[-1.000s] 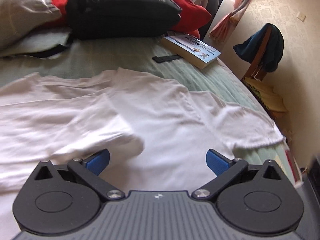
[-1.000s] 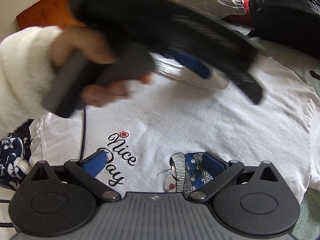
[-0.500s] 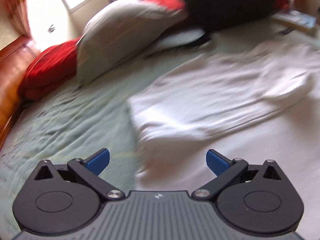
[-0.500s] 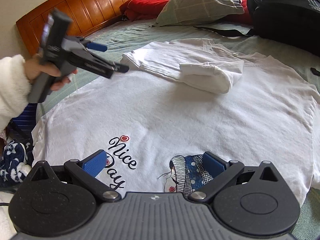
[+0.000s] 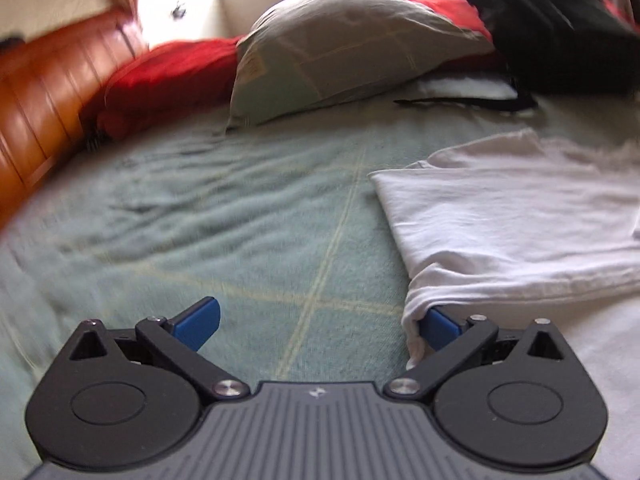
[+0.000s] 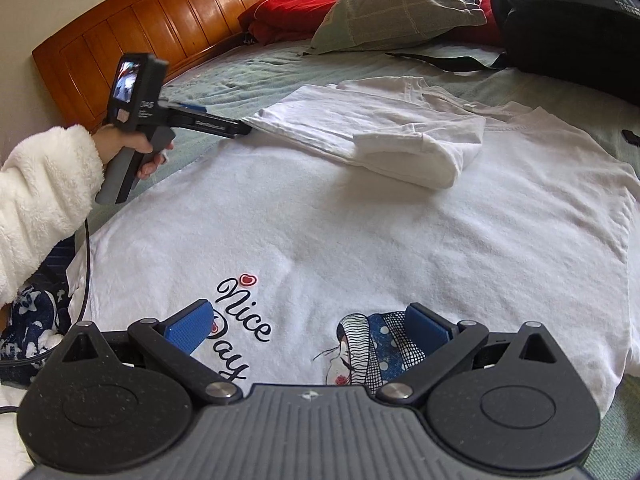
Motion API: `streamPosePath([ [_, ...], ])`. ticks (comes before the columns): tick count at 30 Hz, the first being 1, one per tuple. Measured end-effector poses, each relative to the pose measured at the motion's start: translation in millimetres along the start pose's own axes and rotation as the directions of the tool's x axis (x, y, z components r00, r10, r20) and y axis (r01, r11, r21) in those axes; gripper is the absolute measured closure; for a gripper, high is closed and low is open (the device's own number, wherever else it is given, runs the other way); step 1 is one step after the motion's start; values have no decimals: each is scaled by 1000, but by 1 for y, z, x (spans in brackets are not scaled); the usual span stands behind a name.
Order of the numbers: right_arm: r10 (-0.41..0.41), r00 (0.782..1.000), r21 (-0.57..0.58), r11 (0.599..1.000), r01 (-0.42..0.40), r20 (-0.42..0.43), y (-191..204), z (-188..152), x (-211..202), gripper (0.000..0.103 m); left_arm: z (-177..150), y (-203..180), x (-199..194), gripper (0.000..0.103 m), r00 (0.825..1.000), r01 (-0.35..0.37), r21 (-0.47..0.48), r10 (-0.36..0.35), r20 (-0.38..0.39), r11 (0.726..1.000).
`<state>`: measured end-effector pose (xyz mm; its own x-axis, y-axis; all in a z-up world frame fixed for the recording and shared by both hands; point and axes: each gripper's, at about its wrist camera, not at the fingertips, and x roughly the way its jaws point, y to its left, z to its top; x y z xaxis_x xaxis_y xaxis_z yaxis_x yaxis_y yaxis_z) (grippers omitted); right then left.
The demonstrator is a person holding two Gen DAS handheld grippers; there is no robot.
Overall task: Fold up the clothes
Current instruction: 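Withdraw the open left tool from the folded sleeve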
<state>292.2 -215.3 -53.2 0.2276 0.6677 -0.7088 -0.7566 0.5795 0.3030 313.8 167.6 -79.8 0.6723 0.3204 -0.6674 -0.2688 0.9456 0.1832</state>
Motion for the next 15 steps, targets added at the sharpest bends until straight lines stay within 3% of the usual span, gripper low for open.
streamPosePath([
  [5, -1, 1000, 1, 1000, 1, 1, 0, 0, -1, 0, -5, 14, -1, 0, 996, 84, -107, -85, -4, 991],
  [11, -1, 1000, 4, 1000, 1, 3, -1, 0, 0, 0, 13, 7, -36, 1, 980, 196, -149, -190, 51, 969],
  [13, -2, 1000, 4, 1000, 2, 4, -1, 0, 0, 0, 18, 5, -47, 1, 972, 232, -162, -224, 71, 959],
  [15, -3, 1000, 4, 1000, 3, 5, -1, 0, 0, 0, 27, -3, -47, 1, 941, 338, -200, -325, 95, 920],
])
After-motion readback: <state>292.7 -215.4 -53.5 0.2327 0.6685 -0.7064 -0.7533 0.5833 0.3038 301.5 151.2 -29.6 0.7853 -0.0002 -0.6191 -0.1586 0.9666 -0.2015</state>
